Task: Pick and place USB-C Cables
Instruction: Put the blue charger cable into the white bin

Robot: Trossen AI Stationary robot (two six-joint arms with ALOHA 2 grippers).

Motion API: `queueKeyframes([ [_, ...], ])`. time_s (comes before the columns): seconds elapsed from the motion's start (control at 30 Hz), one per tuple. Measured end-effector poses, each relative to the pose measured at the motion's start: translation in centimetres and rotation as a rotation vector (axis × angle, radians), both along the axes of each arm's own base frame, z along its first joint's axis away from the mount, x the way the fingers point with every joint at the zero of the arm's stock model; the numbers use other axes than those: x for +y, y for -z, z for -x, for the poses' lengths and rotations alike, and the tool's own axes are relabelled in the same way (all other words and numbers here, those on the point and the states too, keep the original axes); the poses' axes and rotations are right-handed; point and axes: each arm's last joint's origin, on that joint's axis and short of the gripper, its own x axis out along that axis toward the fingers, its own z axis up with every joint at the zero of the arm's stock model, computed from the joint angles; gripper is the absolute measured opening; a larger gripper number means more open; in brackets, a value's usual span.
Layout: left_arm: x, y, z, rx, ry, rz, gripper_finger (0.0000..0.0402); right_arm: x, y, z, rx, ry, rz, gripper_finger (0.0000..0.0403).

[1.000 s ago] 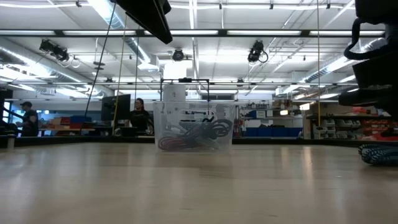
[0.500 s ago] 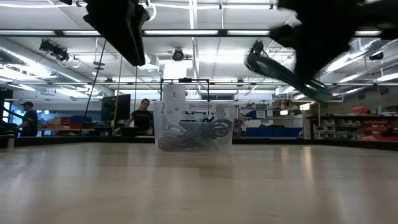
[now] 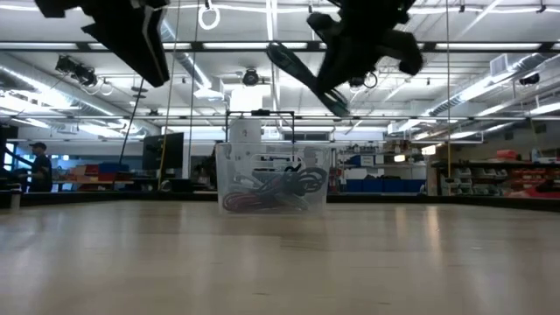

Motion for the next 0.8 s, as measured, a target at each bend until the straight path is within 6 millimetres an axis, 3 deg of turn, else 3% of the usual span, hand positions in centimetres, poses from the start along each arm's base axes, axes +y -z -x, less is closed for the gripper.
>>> queueKeyframes([
  [0.17,-1.2,0.0,0.5,-0.033,0.021,0.019,0.0125,-0.6,0.2,-1.7,-0.049,-0.239,0.141,0.0019],
  [0.3,-1.8,0.0,0.8,-0.057,0.02,0.033,0.0125,-1.2,2.0,-3.1,-0.011,-0.339,0.254,0.0023],
  [0.57,-2.8,-0.1,1.2,-0.12,-0.003,0.061,0.0125,-4.3,5.8,-5.2,0.081,-0.299,0.355,0.0023],
  [0.8,-3.2,-0.3,0.6,-0.228,-0.021,0.088,0.0125,-6.2,7.6,-5.6,0.098,-0.338,0.251,0.003],
])
